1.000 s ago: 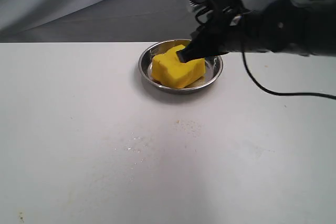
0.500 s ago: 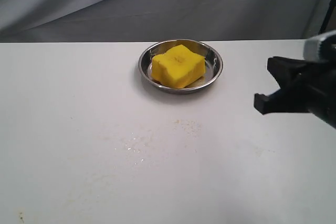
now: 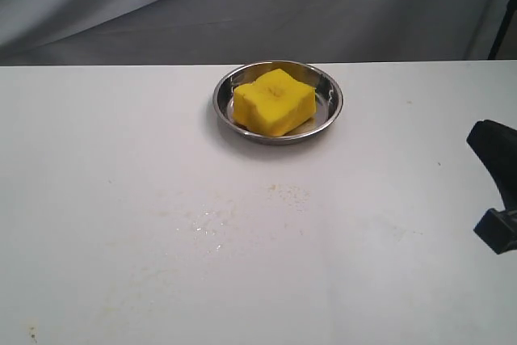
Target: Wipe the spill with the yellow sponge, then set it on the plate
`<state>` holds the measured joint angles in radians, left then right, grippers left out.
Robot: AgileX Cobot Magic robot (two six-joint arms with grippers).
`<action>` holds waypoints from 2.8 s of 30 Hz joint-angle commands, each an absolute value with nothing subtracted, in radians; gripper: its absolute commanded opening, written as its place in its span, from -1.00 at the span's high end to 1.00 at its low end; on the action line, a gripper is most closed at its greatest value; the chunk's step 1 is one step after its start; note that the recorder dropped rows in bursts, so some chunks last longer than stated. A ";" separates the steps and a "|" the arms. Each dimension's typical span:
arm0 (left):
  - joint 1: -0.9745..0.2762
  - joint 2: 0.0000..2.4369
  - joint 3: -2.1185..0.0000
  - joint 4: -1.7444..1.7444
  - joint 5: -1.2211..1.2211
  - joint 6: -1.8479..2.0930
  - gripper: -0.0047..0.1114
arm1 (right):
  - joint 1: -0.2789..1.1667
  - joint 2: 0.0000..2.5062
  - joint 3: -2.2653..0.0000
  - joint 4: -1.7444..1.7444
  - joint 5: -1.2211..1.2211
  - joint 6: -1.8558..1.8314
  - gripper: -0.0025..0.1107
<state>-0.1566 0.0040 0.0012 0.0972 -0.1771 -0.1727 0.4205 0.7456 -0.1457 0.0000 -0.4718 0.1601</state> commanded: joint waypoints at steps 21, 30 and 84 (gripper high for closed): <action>-0.162 0.000 0.000 0.093 -0.184 -0.171 0.92 | 0.422 0.668 -0.141 -0.006 -0.448 0.108 0.96; -0.162 0.000 0.000 0.093 -0.184 -0.171 0.92 | 0.416 0.537 -0.141 0.000 -0.291 -0.102 0.96; -0.162 0.000 0.000 0.093 -0.184 -0.174 0.92 | -0.060 0.035 0.000 0.037 0.262 -0.123 0.96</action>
